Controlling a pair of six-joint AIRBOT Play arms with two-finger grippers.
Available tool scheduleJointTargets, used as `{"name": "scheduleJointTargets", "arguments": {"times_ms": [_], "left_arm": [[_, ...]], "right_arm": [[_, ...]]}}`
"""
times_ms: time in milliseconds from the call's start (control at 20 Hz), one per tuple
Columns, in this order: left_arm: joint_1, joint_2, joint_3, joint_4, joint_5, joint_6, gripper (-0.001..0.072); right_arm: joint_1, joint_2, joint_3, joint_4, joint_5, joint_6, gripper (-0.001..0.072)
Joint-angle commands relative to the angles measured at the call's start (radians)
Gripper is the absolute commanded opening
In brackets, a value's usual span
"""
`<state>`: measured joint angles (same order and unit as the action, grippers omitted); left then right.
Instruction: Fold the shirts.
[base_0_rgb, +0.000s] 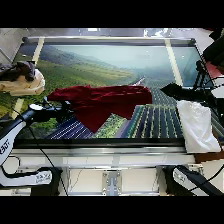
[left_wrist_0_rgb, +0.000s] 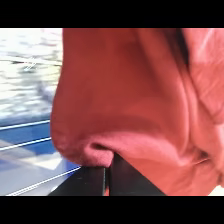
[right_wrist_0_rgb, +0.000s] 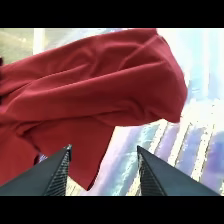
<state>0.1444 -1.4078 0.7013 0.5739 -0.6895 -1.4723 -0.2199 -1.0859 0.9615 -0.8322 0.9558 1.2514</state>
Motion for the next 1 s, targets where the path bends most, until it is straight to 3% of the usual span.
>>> {"name": "scheduleJointTargets", "arguments": {"times_ms": [0,300,650,700,750,800,950], "left_arm": [[-0.002,0.034,0.001,-0.029,-0.005,0.0,0.0012],[-0.003,0.071,0.001,-0.029,-0.04,0.0,0.0012],[-0.003,0.071,0.001,-0.026,-0.036,0.0,0.0012],[-0.003,0.071,0.001,-0.026,-0.036,0.0,0.0012],[-0.003,0.071,0.001,-0.026,-0.036,0.0,0.0012],[-0.003,0.071,0.001,-0.026,-0.036,0.0,0.0012],[-0.003,0.072,0.001,-0.026,-0.032,0.001,0.0012]], "right_arm": [[0.051,-0.09,-0.082,0.0,-0.169,0.128,0.0444],[0.141,-0.479,-0.031,0.182,-0.297,0.116,0.0446],[0.14,-0.518,0.033,0.167,-0.366,0.117,0.0443],[0.14,-0.518,0.033,0.168,-0.387,0.116,0.0399],[0.141,-0.518,0.033,0.17,-0.407,0.116,0.023],[0.14,-0.518,0.033,0.174,-0.435,0.116,0.0012],[0.14,-0.518,0.052,0.178,-0.477,0.117,0.0036]]}}
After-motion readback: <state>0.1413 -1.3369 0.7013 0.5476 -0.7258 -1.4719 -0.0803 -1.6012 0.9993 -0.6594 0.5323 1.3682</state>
